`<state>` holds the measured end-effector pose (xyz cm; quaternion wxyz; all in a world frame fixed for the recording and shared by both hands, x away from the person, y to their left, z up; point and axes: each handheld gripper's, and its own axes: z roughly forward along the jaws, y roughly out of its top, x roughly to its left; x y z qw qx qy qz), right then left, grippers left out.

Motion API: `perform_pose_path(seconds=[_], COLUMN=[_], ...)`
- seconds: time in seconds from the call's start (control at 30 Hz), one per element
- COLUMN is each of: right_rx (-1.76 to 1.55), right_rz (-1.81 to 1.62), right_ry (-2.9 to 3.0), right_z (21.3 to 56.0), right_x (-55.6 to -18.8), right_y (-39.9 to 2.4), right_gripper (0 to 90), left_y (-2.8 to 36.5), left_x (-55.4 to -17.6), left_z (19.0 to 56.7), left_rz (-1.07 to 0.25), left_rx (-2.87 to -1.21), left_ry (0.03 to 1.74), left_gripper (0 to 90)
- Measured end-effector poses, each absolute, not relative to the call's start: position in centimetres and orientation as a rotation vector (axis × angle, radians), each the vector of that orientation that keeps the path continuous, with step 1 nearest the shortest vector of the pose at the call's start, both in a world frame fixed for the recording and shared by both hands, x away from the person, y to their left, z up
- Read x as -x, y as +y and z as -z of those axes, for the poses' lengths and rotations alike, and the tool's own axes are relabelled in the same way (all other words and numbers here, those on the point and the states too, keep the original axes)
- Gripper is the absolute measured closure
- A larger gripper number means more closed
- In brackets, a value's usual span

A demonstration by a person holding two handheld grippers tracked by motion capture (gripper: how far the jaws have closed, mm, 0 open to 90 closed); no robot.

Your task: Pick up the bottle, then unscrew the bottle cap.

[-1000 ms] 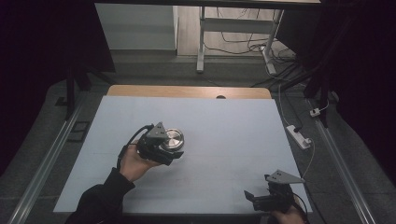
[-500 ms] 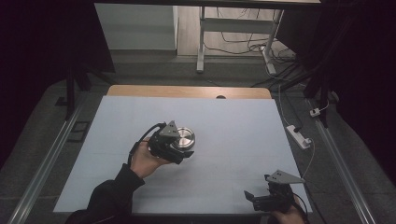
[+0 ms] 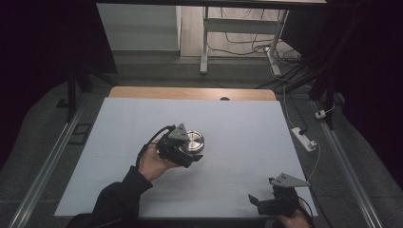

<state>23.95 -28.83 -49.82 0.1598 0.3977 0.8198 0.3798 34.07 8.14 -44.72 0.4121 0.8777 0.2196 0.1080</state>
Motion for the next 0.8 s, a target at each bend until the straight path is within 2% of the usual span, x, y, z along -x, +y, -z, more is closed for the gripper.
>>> perform_pose_path(seconds=[0.8], right_rx=[-1.084], right_rz=[-1.21], right_ry=[2.32], right_z=[48.5], right_x=[-23.9], right_y=[-28.2], right_gripper=[0.0], left_y=[8.8], left_x=[-33.8], left_z=[45.2], left_rz=[-0.228], left_rx=[-2.182], left_ry=[0.551], left_gripper=[15.6])
